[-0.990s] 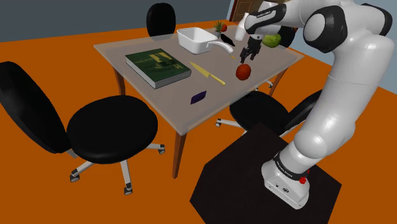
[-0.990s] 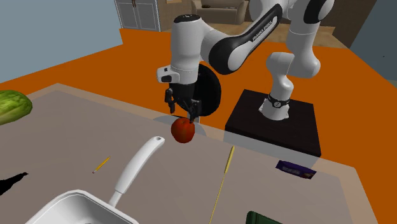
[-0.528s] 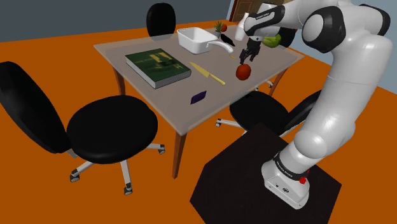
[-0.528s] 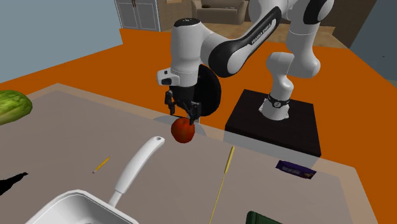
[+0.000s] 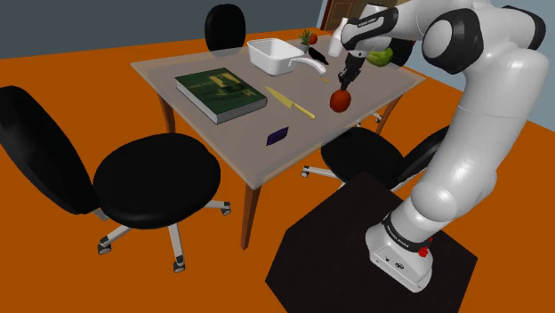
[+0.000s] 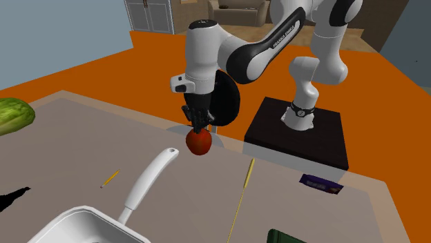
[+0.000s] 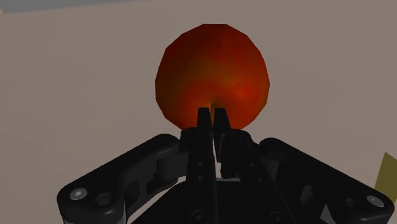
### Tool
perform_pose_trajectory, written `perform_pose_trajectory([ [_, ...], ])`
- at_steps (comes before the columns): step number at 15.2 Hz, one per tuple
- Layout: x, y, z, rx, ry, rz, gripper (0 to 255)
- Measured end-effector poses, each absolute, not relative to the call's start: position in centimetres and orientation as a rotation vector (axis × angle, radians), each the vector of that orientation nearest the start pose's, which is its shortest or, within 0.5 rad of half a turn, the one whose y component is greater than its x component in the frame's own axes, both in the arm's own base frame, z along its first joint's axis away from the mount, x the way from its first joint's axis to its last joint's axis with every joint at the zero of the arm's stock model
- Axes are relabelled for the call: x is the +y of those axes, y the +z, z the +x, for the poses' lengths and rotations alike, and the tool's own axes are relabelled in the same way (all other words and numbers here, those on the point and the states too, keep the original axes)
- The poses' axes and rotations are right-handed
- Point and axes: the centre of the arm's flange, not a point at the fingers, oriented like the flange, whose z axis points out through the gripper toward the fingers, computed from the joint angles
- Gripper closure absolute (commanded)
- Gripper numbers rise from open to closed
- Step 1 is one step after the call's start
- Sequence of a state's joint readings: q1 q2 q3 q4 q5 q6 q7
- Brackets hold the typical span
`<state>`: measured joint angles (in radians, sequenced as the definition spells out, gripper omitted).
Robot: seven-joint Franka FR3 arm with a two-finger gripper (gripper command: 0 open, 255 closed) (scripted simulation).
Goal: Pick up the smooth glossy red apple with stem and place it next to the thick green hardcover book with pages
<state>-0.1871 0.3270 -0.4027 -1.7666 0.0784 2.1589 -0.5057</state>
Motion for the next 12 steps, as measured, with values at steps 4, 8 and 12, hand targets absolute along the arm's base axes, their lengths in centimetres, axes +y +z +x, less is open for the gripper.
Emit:
perform_pose_trajectory([
  [4, -34.0, 40.2, 55.1, 0.161, -0.079, -3.234, 255],
  [8, -34.1, 42.0, 55.0, 0.162, -0.079, -3.235, 255],
  [12, -34.0, 44.2, 55.1, 0.162, -0.079, -3.235, 255],
])
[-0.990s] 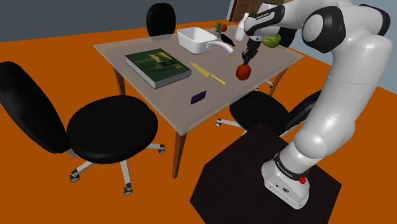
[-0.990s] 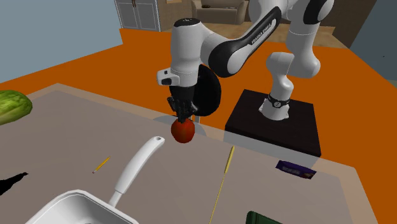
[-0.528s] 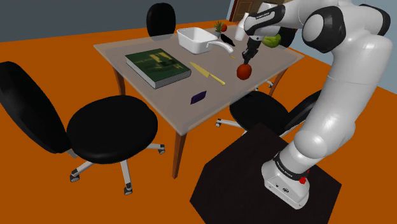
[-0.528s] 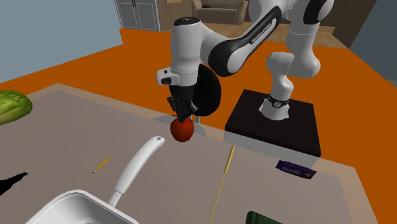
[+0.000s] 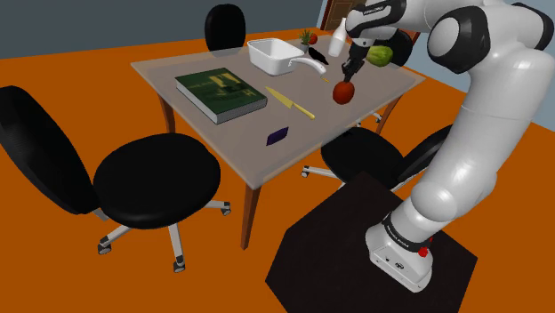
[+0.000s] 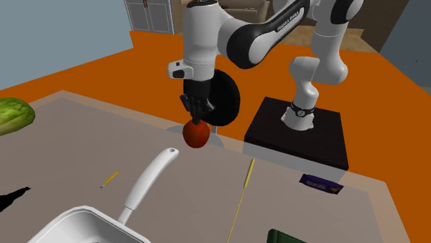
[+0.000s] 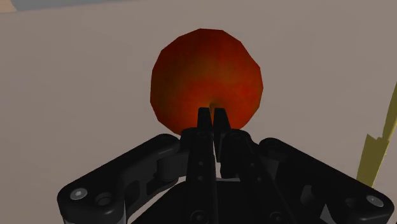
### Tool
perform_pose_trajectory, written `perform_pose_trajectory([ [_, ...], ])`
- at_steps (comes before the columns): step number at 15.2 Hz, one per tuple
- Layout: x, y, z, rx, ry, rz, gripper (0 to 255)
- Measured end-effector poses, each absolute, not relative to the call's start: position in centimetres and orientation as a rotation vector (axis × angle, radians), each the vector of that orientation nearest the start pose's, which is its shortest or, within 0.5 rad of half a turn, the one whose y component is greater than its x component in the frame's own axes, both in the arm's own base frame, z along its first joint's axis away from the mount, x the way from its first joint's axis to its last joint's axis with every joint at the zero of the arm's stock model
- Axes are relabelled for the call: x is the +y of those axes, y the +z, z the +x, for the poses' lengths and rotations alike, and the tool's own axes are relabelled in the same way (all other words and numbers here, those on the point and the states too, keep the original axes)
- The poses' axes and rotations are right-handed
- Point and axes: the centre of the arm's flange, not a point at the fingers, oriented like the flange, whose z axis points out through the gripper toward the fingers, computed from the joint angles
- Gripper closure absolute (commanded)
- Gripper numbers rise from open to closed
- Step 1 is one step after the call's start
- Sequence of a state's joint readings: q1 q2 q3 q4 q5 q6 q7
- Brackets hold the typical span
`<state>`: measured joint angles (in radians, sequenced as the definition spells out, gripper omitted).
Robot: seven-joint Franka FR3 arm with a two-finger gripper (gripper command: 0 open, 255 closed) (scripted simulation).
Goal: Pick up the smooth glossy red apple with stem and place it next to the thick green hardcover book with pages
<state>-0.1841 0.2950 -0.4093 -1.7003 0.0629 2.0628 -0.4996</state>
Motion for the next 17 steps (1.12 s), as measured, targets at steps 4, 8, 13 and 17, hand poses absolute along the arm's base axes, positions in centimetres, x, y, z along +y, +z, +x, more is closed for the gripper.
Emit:
perform_pose_trajectory([
  [4, -34.1, 46.2, 55.2, 0.161, -0.079, -3.235, 255],
  [8, -34.0, 48.4, 55.2, 0.161, -0.079, -3.235, 255],
  [13, -34.0, 51.0, 55.0, 0.162, -0.079, -3.235, 255],
  [17, -33.9, 53.1, 55.2, 0.161, -0.079, -3.234, 255],
])
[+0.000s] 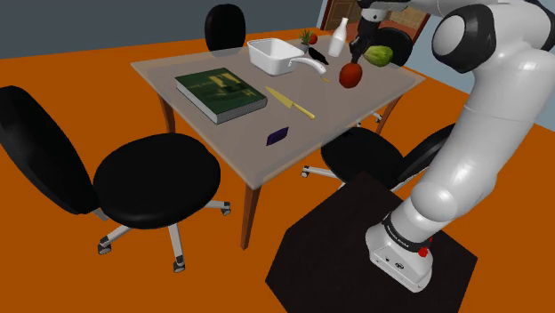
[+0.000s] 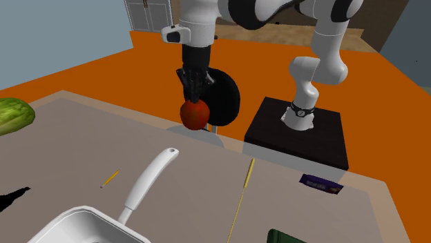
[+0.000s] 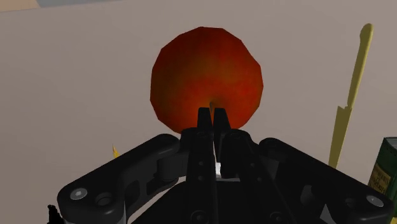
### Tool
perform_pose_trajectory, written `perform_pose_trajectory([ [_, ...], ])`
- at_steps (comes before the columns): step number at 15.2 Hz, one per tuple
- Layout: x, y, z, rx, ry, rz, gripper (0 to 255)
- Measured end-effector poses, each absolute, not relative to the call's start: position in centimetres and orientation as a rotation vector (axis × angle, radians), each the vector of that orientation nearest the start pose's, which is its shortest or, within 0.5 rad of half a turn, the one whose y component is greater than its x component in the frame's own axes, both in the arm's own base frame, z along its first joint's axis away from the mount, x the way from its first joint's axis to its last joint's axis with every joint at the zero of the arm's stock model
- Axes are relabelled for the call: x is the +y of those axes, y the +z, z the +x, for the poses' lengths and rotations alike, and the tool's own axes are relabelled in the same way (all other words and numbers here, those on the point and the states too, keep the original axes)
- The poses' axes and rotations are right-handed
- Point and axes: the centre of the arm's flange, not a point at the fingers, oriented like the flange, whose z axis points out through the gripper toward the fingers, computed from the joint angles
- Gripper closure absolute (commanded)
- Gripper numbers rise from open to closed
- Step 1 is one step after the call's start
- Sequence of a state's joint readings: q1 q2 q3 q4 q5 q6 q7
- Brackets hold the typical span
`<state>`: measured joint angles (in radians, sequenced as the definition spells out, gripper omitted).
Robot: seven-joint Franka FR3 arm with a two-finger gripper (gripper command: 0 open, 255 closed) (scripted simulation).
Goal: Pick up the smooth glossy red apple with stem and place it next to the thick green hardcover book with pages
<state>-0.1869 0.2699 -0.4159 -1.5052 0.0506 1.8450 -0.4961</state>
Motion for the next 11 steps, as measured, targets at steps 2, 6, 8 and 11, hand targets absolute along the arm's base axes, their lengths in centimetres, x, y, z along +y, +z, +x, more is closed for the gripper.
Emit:
perform_pose_trajectory([
  [2, -33.9, 54.1, 55.1, 0.162, -0.079, -3.235, 255],
  [6, -33.9, 56.2, 55.0, 0.162, -0.079, -3.235, 255],
  [8, -33.9, 57.3, 55.1, 0.162, -0.080, -3.235, 255],
  [11, -32.5, 58.1, 55.6, 0.161, -0.079, -3.235, 255],
])
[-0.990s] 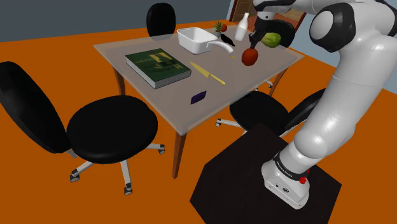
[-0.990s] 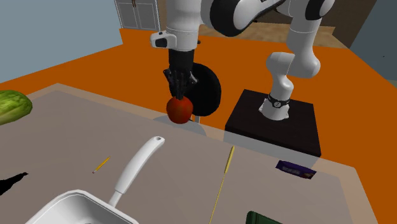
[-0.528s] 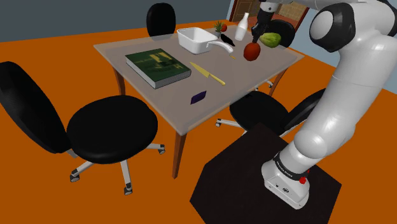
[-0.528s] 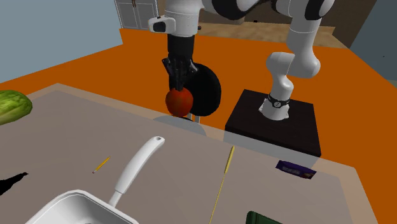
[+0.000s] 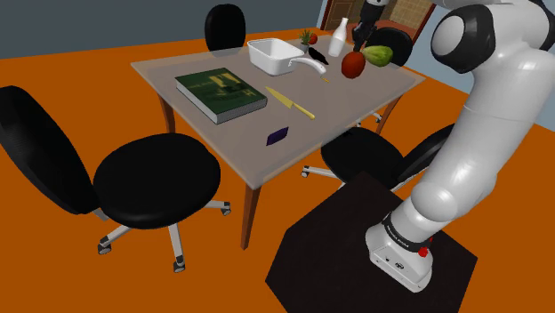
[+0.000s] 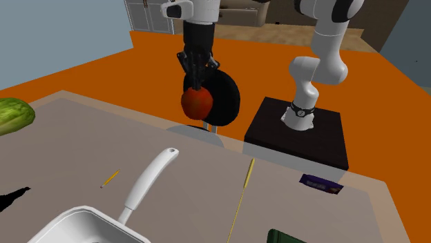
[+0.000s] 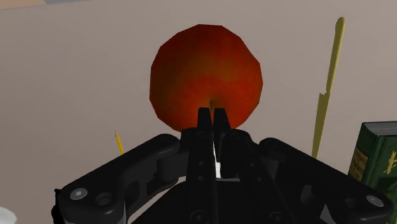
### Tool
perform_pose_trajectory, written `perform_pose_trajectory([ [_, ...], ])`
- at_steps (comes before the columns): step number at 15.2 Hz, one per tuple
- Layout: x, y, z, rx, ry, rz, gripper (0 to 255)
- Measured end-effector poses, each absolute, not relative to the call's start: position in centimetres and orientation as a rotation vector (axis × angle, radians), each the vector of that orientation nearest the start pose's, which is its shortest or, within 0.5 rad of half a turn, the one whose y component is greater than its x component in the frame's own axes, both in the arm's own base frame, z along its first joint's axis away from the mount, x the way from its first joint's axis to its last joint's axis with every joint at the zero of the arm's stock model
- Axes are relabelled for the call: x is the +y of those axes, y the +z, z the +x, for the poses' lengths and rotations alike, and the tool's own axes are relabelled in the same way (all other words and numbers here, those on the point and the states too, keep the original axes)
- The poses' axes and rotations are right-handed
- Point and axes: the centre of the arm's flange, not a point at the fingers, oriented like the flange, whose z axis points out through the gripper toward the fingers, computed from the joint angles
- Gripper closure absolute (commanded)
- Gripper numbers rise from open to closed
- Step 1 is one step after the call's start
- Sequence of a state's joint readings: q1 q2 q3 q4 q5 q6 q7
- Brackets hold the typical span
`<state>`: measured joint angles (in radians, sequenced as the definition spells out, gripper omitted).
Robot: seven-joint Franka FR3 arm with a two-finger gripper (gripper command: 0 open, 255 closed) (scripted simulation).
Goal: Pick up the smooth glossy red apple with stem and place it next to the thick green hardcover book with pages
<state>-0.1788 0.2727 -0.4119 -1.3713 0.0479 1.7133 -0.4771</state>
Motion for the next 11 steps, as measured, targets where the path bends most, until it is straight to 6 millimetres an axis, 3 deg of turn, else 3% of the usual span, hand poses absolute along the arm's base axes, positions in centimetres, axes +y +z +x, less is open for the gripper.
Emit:
perform_pose_trajectory([
  [11, -18.9, 58.2, 59.4, 0.159, -0.078, -3.234, 255],
])
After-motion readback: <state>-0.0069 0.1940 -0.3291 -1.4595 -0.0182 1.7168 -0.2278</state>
